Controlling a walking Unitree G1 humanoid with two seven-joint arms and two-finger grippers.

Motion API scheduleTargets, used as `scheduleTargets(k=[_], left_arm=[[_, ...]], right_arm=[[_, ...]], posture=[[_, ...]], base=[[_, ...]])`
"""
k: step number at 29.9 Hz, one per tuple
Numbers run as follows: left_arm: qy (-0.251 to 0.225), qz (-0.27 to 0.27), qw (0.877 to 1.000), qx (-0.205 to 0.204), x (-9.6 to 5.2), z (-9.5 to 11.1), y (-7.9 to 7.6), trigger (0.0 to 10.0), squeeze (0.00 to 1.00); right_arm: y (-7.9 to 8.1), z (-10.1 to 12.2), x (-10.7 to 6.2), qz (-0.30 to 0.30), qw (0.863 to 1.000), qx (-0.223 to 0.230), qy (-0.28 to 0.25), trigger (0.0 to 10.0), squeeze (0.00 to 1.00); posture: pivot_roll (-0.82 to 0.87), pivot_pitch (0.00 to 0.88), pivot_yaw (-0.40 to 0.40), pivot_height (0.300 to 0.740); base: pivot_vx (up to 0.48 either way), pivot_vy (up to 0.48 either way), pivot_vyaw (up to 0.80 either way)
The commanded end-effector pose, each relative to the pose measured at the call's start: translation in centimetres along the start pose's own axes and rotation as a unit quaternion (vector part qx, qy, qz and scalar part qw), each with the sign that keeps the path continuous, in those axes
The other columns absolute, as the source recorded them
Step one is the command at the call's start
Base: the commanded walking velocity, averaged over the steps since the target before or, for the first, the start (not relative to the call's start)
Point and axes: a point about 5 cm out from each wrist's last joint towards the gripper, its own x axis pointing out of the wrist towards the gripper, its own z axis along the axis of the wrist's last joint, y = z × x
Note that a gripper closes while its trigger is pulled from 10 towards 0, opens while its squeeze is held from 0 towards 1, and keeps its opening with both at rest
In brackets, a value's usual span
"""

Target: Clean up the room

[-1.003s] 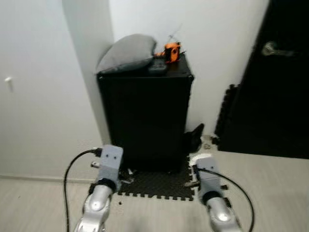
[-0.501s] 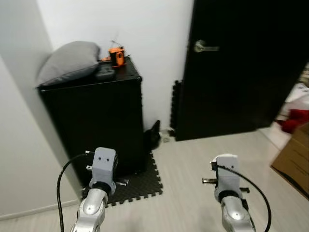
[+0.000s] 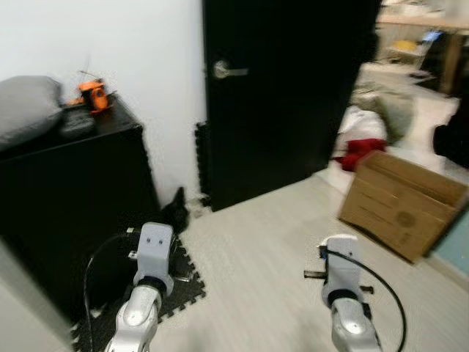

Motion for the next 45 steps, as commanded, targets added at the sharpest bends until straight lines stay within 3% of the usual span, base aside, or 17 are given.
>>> scheduleTargets(k=[1, 24, 36, 40, 45], left_arm=[[0.013, 0.0, 1.0, 0.004, 0.0, -0.4, 0.1, 10.0, 0.0], [0.02, 0.003, 1.0, 0.0, 0.5, -0.3, -0.3, 10.0, 0.0], [0.016, 0.017, 1.0, -0.009, 0.4, -0.5, -1.0, 10.0, 0.0], [0.018, 0.024, 0.999, -0.012, 0.3, -0.5, -0.8, 10.0, 0.0], [0.022, 0.027, 0.999, -0.002, 0.3, -0.4, -0.3, 10.0, 0.0]], right_arm=[[-0.1, -0.2, 0.0, -0.002, 1.0, -0.005, 0.005, 10.0, 0.0], [-0.3, -0.3, 0.1, -0.004, 1.0, -0.005, 0.01, 10.0, 0.0], [-0.5, 0.1, 0.4, 0.017, 1.0, -0.026, 0.007, 10.0, 0.0], [0.4, -0.3, 0.6, 0.047, 0.998, -0.037, 0.018, 10.0, 0.0], [1.5, -0.6, 0.4, 0.066, 0.997, -0.019, 0.025, 10.0, 0.0]], posture=[[0.0, 0.048, 0.046, 0.74], [-0.02, 0.053, 0.037, 0.74], [-0.03, 0.051, -0.015, 0.74], [-0.01, 0.051, -0.009, 0.74], [0.0, 0.054, 0.008, 0.74]], base=[[0.0, 0.0, -0.8], [0.0, 0.0, -0.8], [0.0, 0.0, -0.8], [0.0, 0.0, -0.56], [0.0, 0.0, 0.0]])
